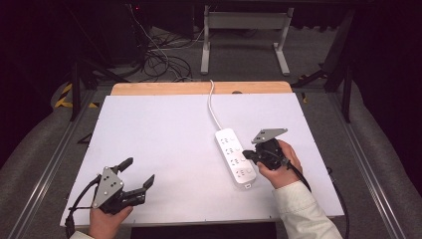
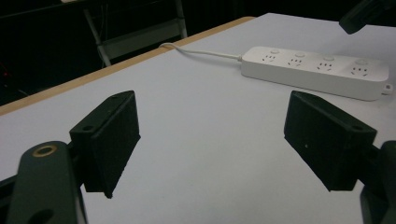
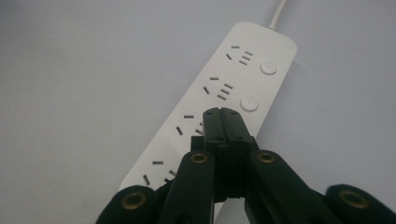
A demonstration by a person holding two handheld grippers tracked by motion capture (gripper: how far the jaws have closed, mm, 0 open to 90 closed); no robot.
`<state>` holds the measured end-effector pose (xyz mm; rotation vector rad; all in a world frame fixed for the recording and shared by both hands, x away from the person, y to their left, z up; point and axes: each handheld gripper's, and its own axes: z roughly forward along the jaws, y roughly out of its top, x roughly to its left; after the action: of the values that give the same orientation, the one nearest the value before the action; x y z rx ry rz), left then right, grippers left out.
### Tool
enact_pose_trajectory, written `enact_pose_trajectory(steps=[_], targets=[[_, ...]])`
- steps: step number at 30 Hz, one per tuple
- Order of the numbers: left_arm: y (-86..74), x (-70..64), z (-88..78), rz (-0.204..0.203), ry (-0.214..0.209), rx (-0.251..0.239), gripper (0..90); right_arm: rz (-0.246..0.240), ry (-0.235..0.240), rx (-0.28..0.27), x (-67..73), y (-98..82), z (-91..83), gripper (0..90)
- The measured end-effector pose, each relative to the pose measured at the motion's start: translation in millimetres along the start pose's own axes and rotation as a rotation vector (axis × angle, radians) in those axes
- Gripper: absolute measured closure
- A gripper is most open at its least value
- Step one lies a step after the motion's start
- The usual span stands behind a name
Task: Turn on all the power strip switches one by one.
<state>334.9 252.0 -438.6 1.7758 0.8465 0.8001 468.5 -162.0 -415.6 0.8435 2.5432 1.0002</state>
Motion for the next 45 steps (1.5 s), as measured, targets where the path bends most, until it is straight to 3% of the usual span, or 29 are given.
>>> enact_pose_trajectory(steps=[20,31,45], targets=[[-0.2,0.0,0.2,-0.002,0.001,0.002,18.5,0.007,0.0,0.092,-5.9,0.7,28.8,90.0],[-0.2,0.1,0.0,0.001,0.001,0.001,18.5,0.003,-0.014,0.132,-5.9,-0.2,35.5,90.0],[-0.1,-0.3,-0.5,0.001,0.001,0.001,18.5,0.011,-0.013,0.141,-5.2,-0.3,37.2,90.0]])
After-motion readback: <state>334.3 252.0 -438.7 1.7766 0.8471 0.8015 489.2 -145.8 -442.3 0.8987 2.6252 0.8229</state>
